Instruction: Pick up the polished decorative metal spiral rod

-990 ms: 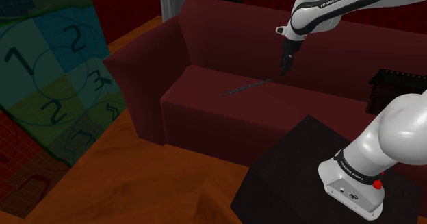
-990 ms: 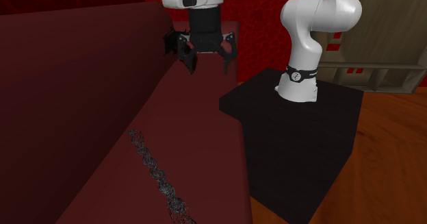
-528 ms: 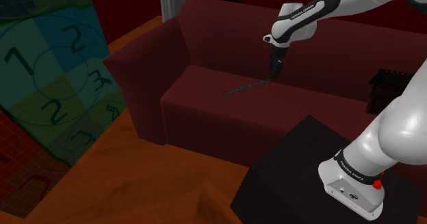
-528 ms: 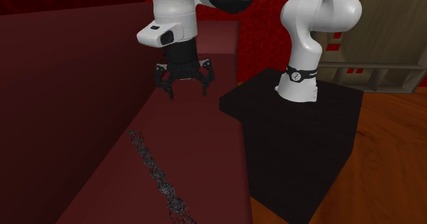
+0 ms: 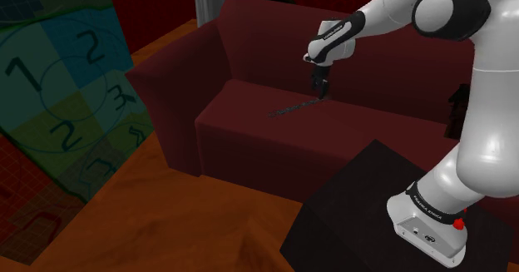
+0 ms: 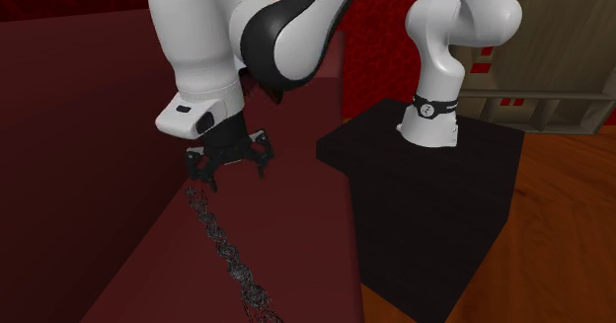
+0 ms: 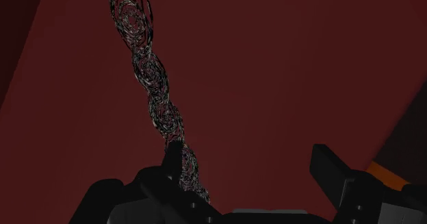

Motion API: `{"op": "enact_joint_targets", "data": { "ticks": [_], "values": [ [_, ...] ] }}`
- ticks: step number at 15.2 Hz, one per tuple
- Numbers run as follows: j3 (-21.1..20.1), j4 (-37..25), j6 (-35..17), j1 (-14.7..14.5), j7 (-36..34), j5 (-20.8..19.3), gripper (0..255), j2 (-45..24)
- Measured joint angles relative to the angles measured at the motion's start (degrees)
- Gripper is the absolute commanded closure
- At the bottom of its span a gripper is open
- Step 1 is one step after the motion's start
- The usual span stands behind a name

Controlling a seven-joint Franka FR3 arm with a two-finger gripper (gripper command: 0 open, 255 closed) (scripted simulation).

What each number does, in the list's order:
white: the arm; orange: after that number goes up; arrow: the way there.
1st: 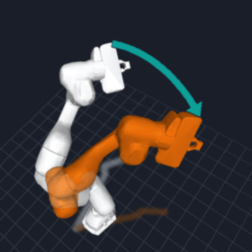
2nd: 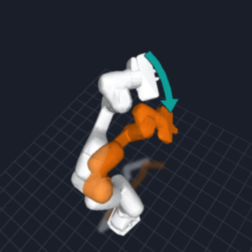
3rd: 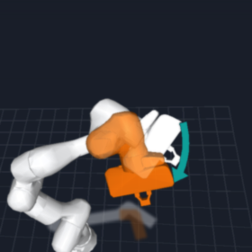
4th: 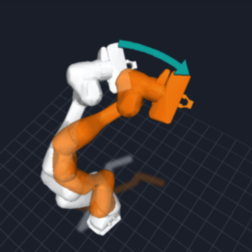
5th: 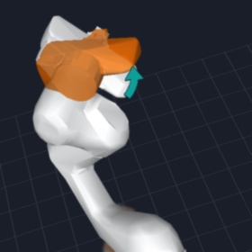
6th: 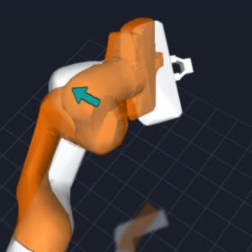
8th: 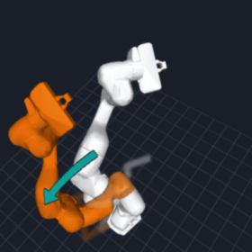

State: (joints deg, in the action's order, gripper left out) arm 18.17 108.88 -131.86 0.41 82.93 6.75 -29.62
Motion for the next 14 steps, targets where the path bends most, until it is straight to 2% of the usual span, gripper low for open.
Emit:
{"op": "enact_joint_targets", "data": {
  "ticks": [7, 14],
  "values": [
    [-4.0, -16.15, 0.62, 3.06, 8.61, -0.44, 0, -15.59],
    [-5.04, -19.63, -1.58, 3.78, 9.52, -0.14, 0, -21.25]
  ]
}}
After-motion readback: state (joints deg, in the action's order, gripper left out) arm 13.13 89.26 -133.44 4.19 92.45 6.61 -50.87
